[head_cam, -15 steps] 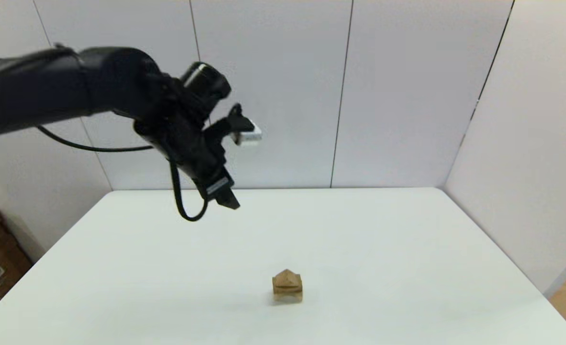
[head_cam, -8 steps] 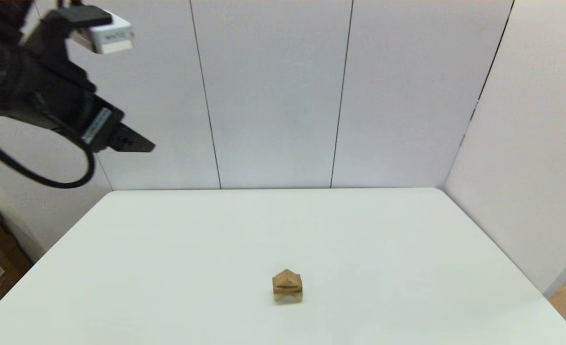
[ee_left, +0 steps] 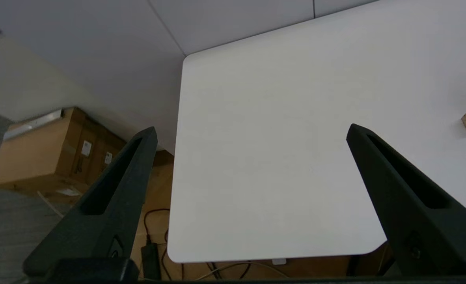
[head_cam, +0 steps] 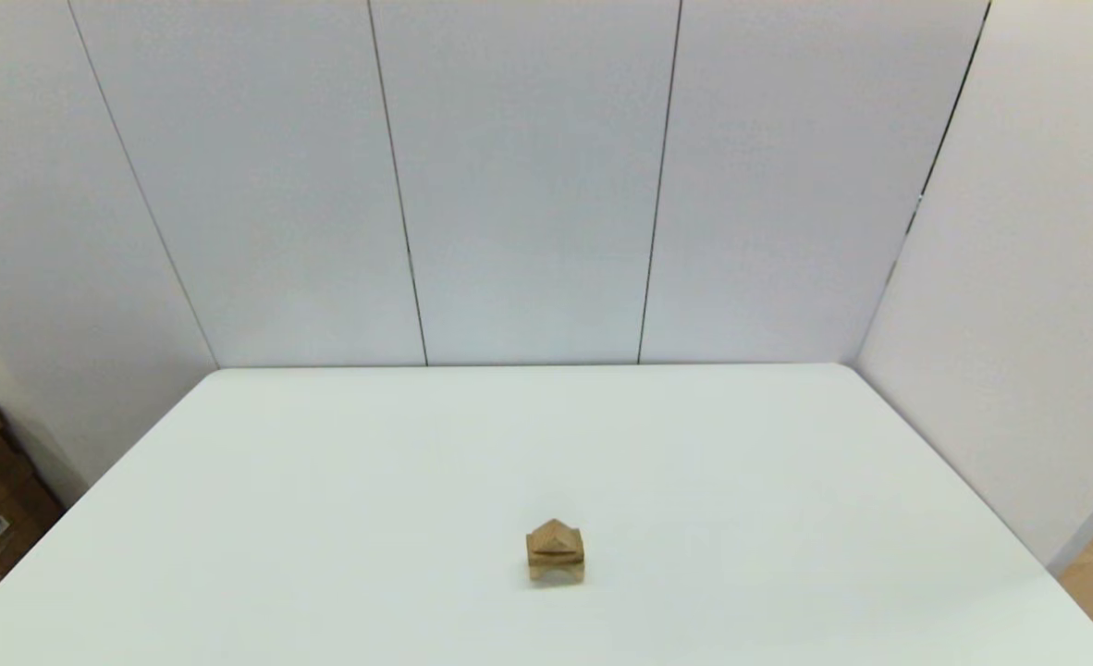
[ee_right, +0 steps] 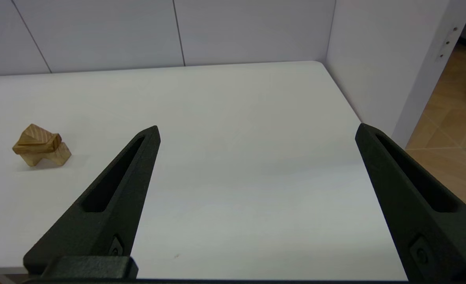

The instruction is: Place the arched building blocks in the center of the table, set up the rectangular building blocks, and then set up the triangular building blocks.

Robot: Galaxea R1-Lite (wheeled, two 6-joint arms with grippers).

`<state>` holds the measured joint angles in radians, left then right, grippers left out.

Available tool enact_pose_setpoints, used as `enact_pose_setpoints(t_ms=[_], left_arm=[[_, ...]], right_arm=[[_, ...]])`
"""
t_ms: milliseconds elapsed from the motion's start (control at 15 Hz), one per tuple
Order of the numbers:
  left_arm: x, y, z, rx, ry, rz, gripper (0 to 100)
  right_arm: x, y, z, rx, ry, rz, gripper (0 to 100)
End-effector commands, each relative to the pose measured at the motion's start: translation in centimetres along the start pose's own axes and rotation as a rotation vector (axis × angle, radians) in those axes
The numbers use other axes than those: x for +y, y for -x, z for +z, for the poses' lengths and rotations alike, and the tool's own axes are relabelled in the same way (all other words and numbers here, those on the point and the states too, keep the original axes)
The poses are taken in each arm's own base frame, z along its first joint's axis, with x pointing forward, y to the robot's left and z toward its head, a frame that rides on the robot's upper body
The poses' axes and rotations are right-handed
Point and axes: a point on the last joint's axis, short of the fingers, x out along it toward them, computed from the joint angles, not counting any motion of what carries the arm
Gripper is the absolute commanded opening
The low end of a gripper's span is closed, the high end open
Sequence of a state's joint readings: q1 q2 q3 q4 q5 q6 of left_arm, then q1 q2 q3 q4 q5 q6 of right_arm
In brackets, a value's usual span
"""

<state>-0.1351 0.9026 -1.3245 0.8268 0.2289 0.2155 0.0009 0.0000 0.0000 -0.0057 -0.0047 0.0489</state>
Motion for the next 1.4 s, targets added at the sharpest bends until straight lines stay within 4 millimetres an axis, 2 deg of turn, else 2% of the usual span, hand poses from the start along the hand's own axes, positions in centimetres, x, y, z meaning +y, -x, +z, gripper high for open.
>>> enact_pose_setpoints(t_ms=[67,333,533,800,933,1133,1400], left_arm=[[-1.0,3.7,-7.6,-0.16,0.123,0.081,100],[-1.6,2.0,-9.0,-0.36,0.232,0.107,100],[-2.2,0.0,-9.9,-0.496,0.29,0.128,100],[-3.4,-0.9,-14.0,-0.492,0.3,0.129,100],[-4.2,-1.6,-16.7,-0.482,0.3,0.132,100],[-5.0,-2.7,-18.7,-0.54,0.307,0.147,100],[-5.8,-3.1,-21.2,-0.597,0.307,0.113,100]], right_arm=[[0.0,0.0,0.0,0.0,0.0,-0.001,100],[0.0,0.0,0.0,0.0,0.0,0.001,100],[0.0,0.0,0.0,0.0,0.0,-0.001,100],[0.0,0.0,0.0,0.0,0.0,0.001,100],[0.0,0.0,0.0,0.0,0.0,0.001,100],[0.0,0.0,0.0,0.0,0.0,0.001,100],[0.0,0.0,0.0,0.0,0.0,0.001,100]])
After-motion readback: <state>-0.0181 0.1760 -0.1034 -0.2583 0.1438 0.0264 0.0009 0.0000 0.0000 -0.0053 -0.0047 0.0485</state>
